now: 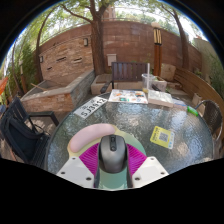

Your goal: Arrange mouse

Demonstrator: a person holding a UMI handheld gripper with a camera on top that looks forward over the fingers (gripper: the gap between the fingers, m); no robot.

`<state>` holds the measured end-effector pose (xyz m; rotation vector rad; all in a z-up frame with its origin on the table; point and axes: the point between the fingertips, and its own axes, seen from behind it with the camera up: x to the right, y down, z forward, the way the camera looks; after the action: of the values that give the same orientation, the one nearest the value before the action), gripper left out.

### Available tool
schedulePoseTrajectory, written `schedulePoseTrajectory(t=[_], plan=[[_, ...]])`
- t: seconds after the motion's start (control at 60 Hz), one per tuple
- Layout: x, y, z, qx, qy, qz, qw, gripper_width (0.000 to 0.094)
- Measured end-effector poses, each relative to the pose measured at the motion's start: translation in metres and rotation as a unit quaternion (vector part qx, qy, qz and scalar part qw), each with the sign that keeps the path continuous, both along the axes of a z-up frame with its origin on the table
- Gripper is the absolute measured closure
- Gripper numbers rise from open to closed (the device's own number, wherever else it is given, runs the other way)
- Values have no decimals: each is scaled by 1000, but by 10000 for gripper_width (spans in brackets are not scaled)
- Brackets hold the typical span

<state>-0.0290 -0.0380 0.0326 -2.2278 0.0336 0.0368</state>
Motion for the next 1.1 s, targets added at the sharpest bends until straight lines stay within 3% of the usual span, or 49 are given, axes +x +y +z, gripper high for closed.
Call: schedulePoseTrajectory(t=[0.05, 0.1, 0.183, 0.267, 0.317, 0.583, 0.817, 1.1], plan=[[4, 0, -8, -26, -13, 3, 1000, 519], [-13, -8, -53, -40, -12, 10, 999, 460], [-6, -7, -34, -31, -23, 0, 999, 360], [-9, -15, -11, -20, -33, -3, 999, 68], [-9, -20, 15, -14, -35, -8, 999, 99], [-19, -99, 132, 0, -60, -32, 998, 81], [-29, -145, 165, -5, -73, -30, 997, 80], [-25, -149, 170, -3, -85, -30, 996, 83]])
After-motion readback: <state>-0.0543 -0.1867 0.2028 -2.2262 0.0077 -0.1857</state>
